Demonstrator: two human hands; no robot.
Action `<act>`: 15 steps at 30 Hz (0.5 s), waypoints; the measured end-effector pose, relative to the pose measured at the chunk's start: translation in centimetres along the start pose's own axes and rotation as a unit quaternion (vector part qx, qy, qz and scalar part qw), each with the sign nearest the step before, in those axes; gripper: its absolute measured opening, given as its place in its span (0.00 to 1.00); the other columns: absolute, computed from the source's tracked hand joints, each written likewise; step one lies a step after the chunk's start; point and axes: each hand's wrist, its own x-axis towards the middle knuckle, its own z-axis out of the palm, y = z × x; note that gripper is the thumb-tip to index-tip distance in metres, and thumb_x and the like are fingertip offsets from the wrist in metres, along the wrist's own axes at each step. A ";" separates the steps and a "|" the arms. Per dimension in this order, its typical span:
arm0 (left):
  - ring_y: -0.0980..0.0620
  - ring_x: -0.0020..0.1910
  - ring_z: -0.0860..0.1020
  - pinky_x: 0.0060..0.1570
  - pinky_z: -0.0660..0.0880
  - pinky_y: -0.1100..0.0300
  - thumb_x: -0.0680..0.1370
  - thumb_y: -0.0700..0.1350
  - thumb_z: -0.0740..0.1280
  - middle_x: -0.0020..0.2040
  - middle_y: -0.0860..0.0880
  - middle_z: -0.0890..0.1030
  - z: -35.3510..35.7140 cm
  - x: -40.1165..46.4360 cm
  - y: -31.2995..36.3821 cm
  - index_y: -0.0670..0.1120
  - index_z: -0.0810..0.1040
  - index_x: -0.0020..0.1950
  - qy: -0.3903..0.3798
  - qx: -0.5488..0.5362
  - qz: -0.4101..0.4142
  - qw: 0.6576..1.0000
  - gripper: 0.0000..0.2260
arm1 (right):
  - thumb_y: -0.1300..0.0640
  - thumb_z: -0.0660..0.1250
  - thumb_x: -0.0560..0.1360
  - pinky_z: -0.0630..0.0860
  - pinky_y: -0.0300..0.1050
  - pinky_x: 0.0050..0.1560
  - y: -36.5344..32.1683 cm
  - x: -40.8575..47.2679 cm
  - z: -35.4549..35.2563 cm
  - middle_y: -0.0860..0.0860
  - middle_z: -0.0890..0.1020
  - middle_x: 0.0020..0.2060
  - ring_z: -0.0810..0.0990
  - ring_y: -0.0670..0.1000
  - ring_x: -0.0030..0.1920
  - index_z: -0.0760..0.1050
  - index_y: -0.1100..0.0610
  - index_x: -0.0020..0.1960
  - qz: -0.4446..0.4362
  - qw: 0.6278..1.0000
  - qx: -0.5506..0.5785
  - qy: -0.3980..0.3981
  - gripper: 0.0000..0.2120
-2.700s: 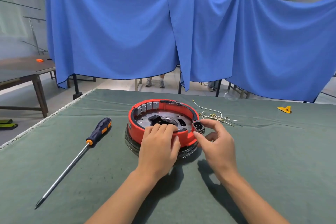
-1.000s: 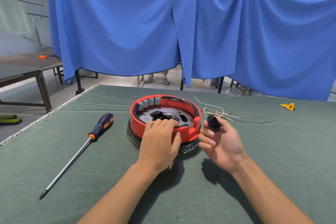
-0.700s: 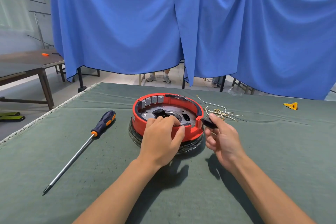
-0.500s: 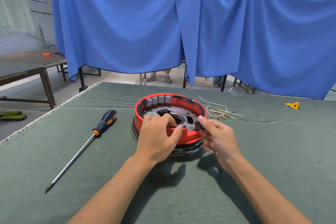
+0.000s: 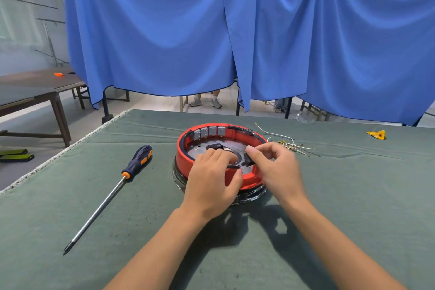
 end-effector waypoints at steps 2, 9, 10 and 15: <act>0.50 0.45 0.76 0.47 0.67 0.57 0.73 0.52 0.61 0.44 0.52 0.80 0.0 0.0 0.0 0.46 0.79 0.47 -0.013 0.014 0.004 1.000 0.12 | 0.50 0.73 0.71 0.77 0.49 0.40 -0.1 0.4 0.3 0.46 0.80 0.28 0.78 0.49 0.33 0.78 0.52 0.35 0.006 0.999 -0.030 -0.017 0.09; 0.51 0.44 0.77 0.49 0.65 0.61 0.72 0.52 0.62 0.44 0.53 0.81 0.1 0.0 -0.1 0.46 0.80 0.47 -0.017 0.021 0.006 1.000 0.12 | 0.47 0.66 0.75 0.73 0.47 0.41 -0.5 1.0 1.2 0.45 0.79 0.29 0.78 0.51 0.37 0.74 0.51 0.34 0.013 0.990 -0.139 -0.014 0.13; 0.51 0.44 0.77 0.48 0.65 0.61 0.72 0.52 0.63 0.44 0.53 0.81 0.1 0.0 -0.2 0.46 0.80 0.46 -0.016 0.023 0.008 1.000 0.12 | 0.47 0.65 0.76 0.72 0.47 0.41 -0.6 0.8 1.3 0.44 0.78 0.31 0.77 0.50 0.38 0.73 0.50 0.34 0.008 0.988 -0.155 -0.010 0.13; 0.51 0.43 0.78 0.48 0.64 0.61 0.73 0.53 0.62 0.44 0.52 0.82 0.3 -0.1 -0.2 0.46 0.80 0.47 -0.011 0.033 0.009 0.999 0.13 | 0.45 0.62 0.77 0.67 0.47 0.43 -0.9 0.5 1.6 0.43 0.77 0.37 0.70 0.48 0.49 0.69 0.47 0.35 0.007 0.977 -0.214 -0.006 0.13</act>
